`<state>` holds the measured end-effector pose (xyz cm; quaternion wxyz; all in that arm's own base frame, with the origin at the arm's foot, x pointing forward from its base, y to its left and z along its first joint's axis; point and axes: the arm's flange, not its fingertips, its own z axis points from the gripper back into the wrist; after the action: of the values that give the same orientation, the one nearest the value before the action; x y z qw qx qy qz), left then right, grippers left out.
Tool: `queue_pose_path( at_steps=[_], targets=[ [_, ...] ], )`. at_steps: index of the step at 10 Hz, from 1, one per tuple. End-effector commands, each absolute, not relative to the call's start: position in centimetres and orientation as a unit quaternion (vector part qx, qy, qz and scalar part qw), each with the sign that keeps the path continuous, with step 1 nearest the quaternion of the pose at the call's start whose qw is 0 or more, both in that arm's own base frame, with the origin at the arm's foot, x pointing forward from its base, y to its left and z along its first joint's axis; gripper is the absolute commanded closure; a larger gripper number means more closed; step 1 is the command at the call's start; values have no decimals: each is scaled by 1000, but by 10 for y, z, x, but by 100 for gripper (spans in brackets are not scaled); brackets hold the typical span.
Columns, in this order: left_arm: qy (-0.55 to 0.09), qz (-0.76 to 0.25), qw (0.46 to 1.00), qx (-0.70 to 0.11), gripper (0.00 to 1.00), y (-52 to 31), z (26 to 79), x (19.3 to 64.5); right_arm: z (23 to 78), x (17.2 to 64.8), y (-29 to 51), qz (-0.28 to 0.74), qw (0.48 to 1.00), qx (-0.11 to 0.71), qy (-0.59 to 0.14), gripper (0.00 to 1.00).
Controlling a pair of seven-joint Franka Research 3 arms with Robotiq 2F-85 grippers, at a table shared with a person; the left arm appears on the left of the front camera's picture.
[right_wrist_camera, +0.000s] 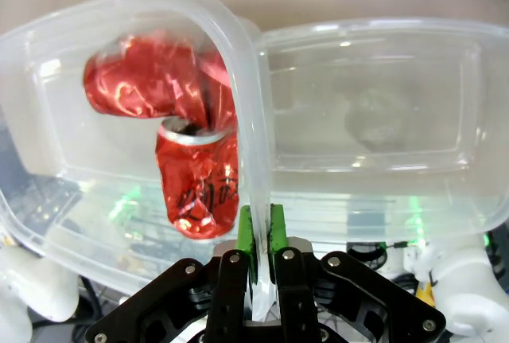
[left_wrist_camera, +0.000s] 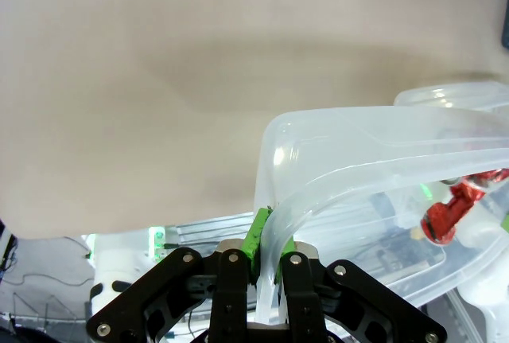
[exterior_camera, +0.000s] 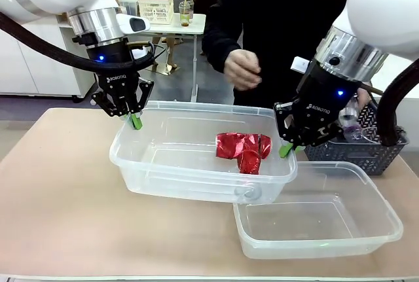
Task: Sort the waste into each basket.
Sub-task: Offer the picked Organizing box to the human.
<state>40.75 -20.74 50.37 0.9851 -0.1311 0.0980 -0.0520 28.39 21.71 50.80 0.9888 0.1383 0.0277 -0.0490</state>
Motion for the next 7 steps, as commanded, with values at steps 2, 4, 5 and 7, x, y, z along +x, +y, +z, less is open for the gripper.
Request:
queue_pose_path(
  at_steps=[2,4,5,7],
  targets=[
    [92,-43,986,-134,94,-209,510,406,512,284,216,-45,989,138,29,92],
    [92,-43,986,-134,94,-209,510,406,512,284,216,-45,989,138,29,92],
    [92,-43,986,-134,94,-209,510,406,512,284,216,-45,989,138,29,92],
    [92,-43,986,-134,94,-209,510,406,512,284,216,-45,989,138,29,92]
  ],
)
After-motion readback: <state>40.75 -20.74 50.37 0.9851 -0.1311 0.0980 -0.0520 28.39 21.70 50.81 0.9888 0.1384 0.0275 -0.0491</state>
